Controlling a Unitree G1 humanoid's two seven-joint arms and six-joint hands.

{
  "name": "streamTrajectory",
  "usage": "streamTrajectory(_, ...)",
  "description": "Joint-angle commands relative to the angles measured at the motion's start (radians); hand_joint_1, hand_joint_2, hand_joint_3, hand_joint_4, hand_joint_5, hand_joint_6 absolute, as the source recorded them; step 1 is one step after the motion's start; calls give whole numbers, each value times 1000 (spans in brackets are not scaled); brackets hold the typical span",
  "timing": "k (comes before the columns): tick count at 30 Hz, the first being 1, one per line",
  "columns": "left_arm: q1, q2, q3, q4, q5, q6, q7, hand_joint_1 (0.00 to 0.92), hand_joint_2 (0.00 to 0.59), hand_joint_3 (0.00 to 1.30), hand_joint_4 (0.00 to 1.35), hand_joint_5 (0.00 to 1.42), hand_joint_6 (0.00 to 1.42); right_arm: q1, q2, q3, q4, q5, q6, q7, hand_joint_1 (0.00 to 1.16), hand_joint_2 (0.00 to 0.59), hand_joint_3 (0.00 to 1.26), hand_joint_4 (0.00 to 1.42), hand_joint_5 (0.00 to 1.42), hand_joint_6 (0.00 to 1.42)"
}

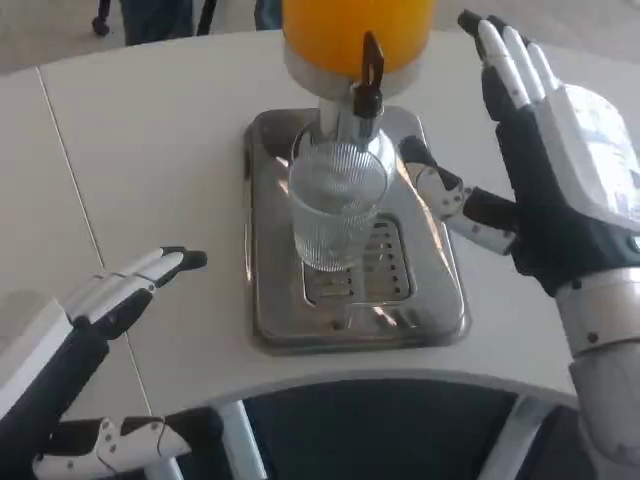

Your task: Grasp the cup under the faucet to collect the drink, then remove the cup.

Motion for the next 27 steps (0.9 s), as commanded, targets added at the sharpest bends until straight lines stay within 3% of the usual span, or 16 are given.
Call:
streamTrajectory(1,9,-7,-8,-18,1,13,-14,61,108,181,42,138,285,-64,-4,13,45,32,-7,-32,470,417,34,0,0,92)
streamTrajectory(11,4,-8,-9,-19,4,30,-12,61,109,183,50,138,288,-131,8,71,114,52,-9,-71,470,422,34,0,0,95)
streamTrajectory(27,-35,-4,-30,-3,13,54,-16,61,109,191,52,145,290,-91,65,169,108,75,-24,-116,473,425,34,0,0,83)
